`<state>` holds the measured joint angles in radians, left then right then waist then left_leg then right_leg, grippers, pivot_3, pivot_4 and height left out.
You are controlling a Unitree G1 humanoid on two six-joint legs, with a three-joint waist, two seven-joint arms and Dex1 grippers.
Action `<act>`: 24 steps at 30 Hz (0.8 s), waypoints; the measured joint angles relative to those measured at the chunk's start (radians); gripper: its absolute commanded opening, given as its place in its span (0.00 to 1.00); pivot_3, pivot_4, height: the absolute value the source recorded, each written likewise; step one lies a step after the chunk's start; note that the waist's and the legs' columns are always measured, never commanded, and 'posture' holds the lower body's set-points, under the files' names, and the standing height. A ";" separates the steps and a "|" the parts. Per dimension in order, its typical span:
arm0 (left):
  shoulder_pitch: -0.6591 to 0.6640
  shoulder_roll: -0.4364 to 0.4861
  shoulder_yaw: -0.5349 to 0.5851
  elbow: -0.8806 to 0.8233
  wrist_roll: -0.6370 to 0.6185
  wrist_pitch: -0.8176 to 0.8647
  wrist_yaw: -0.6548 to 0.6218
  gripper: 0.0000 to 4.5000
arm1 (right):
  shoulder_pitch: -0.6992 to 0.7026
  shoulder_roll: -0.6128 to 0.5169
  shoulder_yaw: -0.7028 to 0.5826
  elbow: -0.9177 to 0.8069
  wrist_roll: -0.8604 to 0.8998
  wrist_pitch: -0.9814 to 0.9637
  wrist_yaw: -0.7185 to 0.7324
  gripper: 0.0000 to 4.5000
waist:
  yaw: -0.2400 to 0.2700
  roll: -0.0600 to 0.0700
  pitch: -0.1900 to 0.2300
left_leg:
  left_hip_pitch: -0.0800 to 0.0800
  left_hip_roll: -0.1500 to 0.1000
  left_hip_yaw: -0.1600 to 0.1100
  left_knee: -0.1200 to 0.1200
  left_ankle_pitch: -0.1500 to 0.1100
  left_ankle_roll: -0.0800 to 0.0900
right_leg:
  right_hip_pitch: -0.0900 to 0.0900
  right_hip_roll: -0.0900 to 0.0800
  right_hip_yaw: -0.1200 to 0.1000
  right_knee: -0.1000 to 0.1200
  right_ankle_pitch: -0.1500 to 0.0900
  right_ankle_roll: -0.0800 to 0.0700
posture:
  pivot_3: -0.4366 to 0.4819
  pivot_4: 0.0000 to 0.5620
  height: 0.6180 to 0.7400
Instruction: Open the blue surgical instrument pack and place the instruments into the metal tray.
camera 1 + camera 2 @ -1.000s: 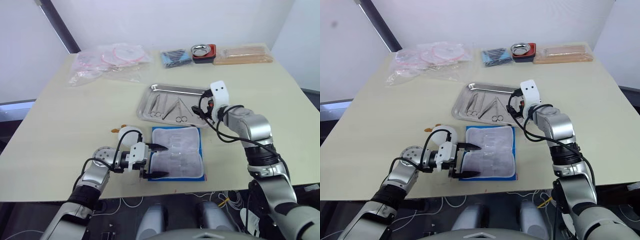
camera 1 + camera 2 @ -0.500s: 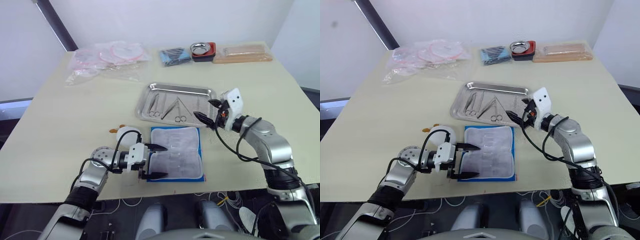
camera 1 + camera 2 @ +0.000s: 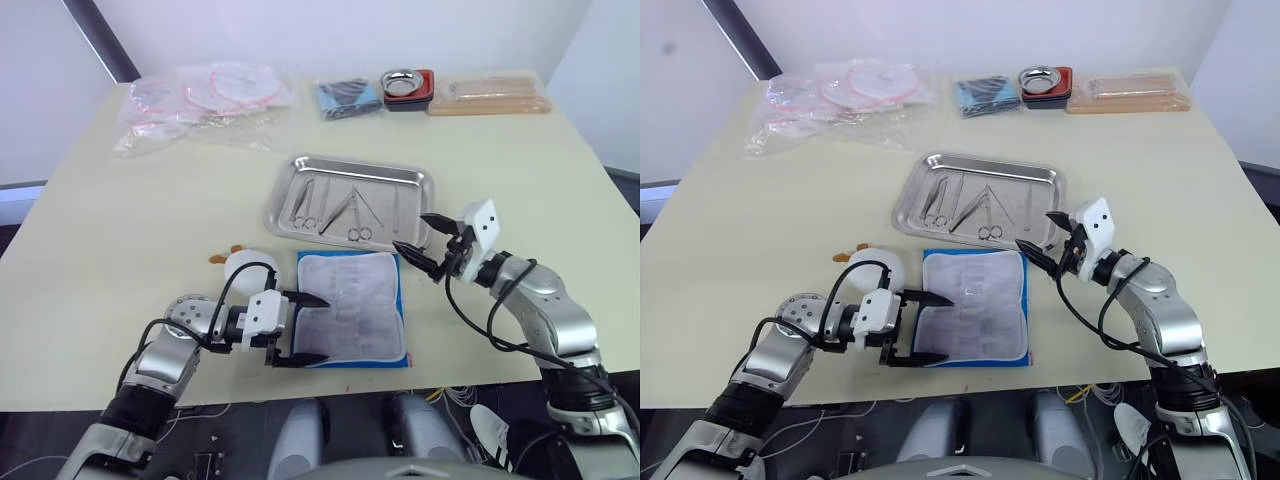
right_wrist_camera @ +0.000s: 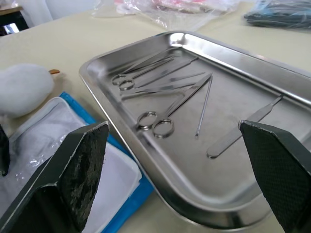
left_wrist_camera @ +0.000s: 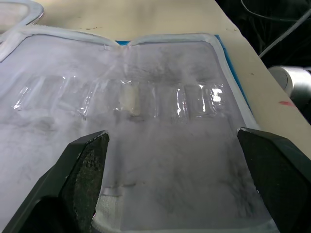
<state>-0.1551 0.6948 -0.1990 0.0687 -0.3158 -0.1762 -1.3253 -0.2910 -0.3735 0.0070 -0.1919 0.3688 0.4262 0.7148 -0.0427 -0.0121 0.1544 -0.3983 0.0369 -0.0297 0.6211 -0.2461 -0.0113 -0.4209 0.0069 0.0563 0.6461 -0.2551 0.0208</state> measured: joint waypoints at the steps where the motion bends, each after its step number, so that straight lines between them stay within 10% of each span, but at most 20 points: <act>1: 0.002 0.000 0.003 -0.005 -0.004 0.005 0.001 1.00 | 0.001 0.000 -0.003 0.000 0.003 -0.004 0.003 0.99 | 0.000 0.000 0.001 | 0.000 0.000 0.000 0.000 0.000 0.000 | 0.000 0.000 0.000 0.000 0.001 -0.001 | 0.48 0.27 1.00; 10: 0.114 0.044 0.333 -0.267 -0.279 0.289 0.211 1.00 | 0.054 -0.067 -0.137 0.017 0.153 -0.128 0.181 0.99 | 0.001 -0.007 0.023 | -0.001 0.001 -0.003 0.013 0.000 0.000 | 0.000 -0.002 -0.003 0.013 0.000 -0.001 | 0.48 0.27 1.00; 24: 0.464 -0.055 0.684 -0.214 -0.314 0.335 0.361 1.00 | 0.339 -0.169 -0.260 0.009 0.181 -0.196 0.241 0.99 | 0.004 -0.007 0.023 | 0.003 0.000 -0.002 0.017 0.000 0.000 | 0.003 -0.004 -0.004 0.016 -0.001 0.003 | 0.48 0.27 1.00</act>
<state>0.3091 0.6403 0.4850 -0.1457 -0.6299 0.1584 -0.9641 0.0482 -0.5420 -0.2532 -0.1825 0.5497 0.2303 0.9563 -0.0389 -0.0194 0.1771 -0.3955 0.0370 -0.0321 0.6380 -0.2460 -0.0115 -0.4174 0.0031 0.0527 0.6624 -0.2565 0.0242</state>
